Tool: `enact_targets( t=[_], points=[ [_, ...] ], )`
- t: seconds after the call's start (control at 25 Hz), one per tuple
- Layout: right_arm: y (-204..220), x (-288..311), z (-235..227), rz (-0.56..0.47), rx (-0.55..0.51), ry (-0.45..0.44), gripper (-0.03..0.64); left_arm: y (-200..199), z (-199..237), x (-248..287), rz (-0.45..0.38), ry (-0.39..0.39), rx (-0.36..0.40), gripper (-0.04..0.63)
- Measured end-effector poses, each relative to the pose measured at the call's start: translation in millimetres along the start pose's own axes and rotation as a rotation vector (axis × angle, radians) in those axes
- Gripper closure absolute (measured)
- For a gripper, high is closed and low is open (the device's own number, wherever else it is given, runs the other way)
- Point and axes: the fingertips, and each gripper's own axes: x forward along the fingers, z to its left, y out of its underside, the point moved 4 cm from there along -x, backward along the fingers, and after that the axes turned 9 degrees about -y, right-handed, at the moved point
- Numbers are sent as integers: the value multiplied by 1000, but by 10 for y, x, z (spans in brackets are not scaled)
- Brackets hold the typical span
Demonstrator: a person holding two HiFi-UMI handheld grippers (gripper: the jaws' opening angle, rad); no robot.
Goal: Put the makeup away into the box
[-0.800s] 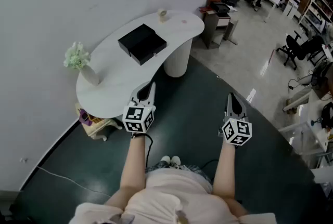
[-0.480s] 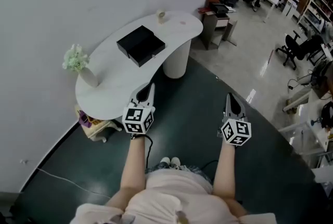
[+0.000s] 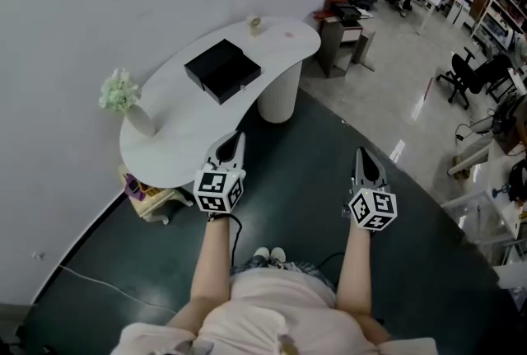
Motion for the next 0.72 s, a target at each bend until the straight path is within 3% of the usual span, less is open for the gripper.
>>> enact_targets(
  t=[0.4,0.72],
  points=[
    [70,-16,147,-3,30,-57,600,41,8,-87,13,1,2,569],
    [39,27,237,-13,58,-116,347,66,-24,-82,25,11,2,569]
  ],
)
